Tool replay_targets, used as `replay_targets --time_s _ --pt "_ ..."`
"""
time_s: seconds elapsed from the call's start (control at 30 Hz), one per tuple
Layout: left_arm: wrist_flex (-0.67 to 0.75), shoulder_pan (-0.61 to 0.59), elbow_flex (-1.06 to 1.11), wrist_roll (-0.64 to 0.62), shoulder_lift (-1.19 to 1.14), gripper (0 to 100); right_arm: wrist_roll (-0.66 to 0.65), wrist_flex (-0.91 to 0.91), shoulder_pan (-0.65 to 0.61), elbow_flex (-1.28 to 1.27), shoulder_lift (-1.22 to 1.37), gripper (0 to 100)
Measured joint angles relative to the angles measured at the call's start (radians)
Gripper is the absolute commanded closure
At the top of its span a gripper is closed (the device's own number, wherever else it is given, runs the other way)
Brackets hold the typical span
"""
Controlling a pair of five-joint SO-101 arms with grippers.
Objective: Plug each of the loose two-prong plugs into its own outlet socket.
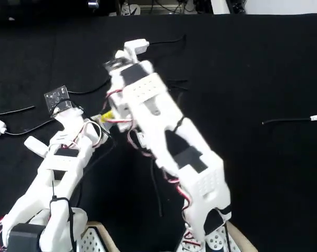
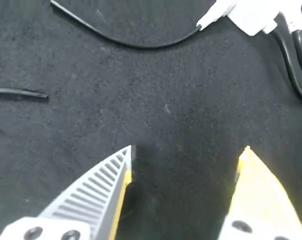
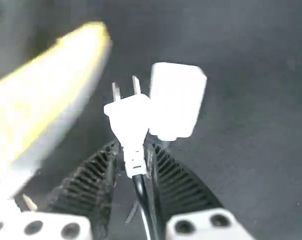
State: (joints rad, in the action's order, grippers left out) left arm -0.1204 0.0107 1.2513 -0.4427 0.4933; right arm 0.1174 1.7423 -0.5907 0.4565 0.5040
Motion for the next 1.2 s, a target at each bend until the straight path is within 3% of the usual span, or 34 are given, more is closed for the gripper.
replay_targets --time_s 0.47,1.2 --pt "0.041 0.048 0.018 -0.031 0.0 67 -0.098 0.002 -0.061 -0.101 -0.235 98.5" --pt "0.041 0.052 0.018 -0.032 0.0 67 -0.061 0.003 -0.072 -0.08 -0.296 98.5"
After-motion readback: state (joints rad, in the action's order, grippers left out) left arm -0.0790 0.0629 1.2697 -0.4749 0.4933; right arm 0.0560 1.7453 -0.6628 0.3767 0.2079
